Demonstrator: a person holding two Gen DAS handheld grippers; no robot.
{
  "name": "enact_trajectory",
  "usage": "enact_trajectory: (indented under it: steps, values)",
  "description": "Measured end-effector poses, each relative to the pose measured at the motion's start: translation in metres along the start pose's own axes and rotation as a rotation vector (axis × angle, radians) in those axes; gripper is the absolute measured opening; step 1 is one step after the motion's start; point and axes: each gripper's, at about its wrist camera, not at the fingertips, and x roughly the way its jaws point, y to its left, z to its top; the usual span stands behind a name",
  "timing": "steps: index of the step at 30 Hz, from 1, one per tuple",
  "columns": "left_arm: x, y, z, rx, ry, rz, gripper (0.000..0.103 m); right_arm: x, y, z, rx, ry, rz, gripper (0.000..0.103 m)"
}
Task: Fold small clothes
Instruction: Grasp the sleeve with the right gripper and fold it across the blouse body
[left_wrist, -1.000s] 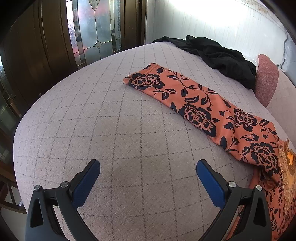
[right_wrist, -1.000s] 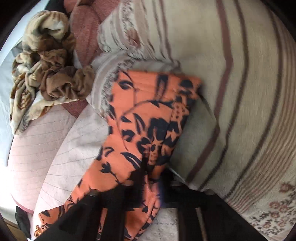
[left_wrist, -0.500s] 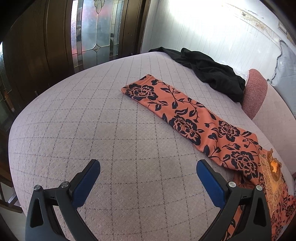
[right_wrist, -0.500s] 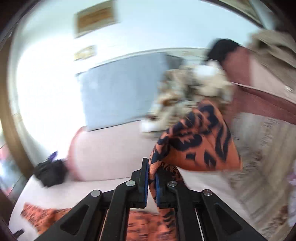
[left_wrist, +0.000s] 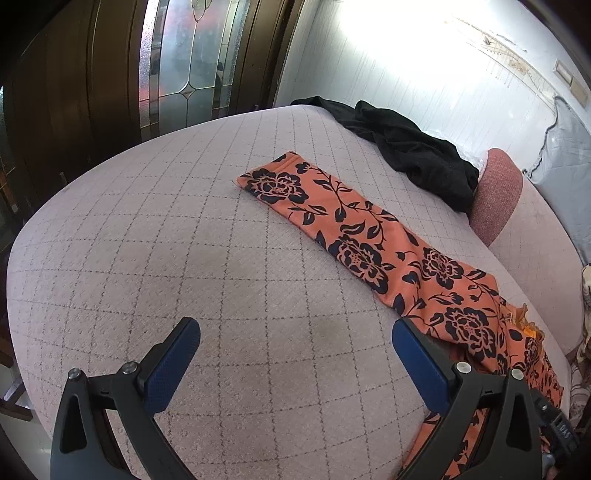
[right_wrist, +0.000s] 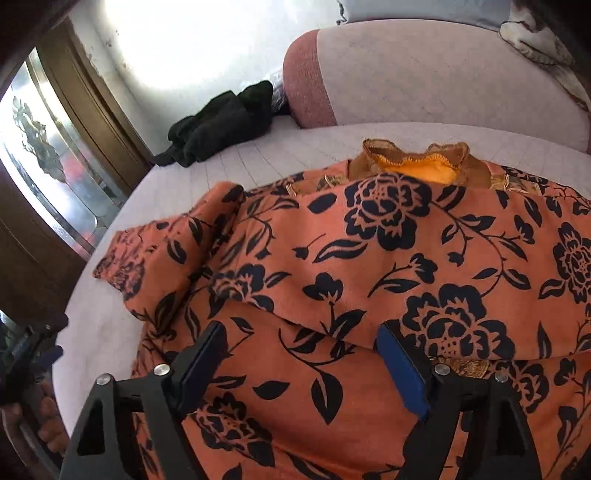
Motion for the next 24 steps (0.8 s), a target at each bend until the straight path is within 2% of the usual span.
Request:
enact_trajectory:
  steps: [3,6,10,12,15,17,20,22,24]
  values:
    - [0.0,-0.008,-0.001,0.02,0.002,-0.015,0.103,-0.034,-0.014,0.026,0.051,-0.091,-0.011,0.089]
    - [-0.001,-0.012,-0.003,0.036,-0.002,-0.014,0.103,-0.047,-0.026,0.044,0.13,-0.149,-0.02,0.089]
    - [0.0,-0.011,-0.002,0.024,0.003,-0.022,0.103,-0.039,-0.017,0.044,0.192,-0.095,0.069,0.089]
    - [0.0,-0.01,-0.001,0.015,0.007,-0.034,0.103,-0.025,0.004,0.04,0.197,-0.051,0.164,0.089]
    - [0.0,-0.011,-0.001,0.018,0.011,-0.048,0.103,0.005,0.015,0.02,0.412,0.023,0.4,0.089]
    - [-0.001,-0.01,0.0,0.014,0.012,-0.054,0.103,0.022,0.017,0.007,0.553,0.041,0.477,0.089]
    - [0.0,-0.007,0.001,0.006,0.019,-0.062,0.103,0.053,0.015,-0.013,0.737,0.068,0.507,0.089]
    - [0.0,-0.005,0.001,0.0,0.022,-0.069,0.103,0.065,0.01,-0.019,0.821,0.033,0.495,0.088]
    - [0.001,-0.006,0.001,-0.004,0.026,-0.079,0.103,0.066,0.01,-0.015,0.853,-0.01,0.48,0.088]
